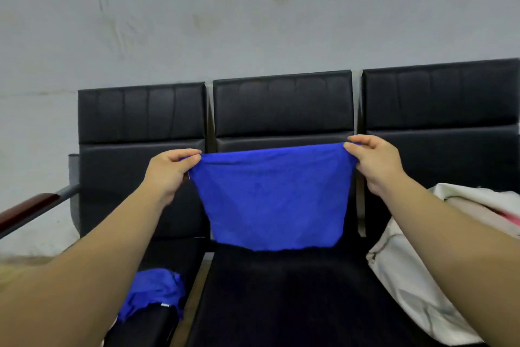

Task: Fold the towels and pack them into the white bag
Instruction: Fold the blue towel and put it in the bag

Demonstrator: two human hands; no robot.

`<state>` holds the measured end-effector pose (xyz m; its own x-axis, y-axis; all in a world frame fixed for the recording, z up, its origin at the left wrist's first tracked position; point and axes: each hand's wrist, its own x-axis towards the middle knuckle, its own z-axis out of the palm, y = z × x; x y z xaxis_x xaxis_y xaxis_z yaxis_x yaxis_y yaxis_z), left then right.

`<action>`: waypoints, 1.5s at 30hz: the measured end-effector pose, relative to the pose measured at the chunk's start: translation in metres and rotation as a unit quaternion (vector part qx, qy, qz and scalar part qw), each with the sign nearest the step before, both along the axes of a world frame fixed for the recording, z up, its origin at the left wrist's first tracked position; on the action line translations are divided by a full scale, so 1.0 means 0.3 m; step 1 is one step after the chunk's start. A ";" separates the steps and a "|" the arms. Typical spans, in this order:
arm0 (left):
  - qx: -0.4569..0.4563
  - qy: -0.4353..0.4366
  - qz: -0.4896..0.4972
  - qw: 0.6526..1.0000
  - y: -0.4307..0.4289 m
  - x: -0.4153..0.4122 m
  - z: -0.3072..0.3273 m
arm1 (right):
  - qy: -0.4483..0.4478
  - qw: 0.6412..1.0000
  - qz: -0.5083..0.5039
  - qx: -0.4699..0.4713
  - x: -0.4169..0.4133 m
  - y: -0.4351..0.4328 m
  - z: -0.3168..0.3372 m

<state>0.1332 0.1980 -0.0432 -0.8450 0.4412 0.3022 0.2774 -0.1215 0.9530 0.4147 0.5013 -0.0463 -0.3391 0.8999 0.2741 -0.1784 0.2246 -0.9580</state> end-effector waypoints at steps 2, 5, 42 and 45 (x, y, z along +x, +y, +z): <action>-0.006 0.004 -0.007 1.000 -0.014 0.007 -0.023 | 0.012 1.000 0.014 -0.002 0.032 -0.012 -0.015; -0.037 0.010 -0.017 0.999 -0.063 0.046 -0.124 | 0.008 0.997 0.069 -0.017 0.096 -0.066 -0.118; -0.427 0.053 -0.071 0.900 -0.162 0.156 -0.761 | -0.417 0.898 0.135 0.029 0.129 -0.190 -0.846; -0.449 0.080 -0.052 0.888 -0.138 0.135 -0.796 | -0.454 0.882 0.113 0.060 0.099 -0.184 -0.857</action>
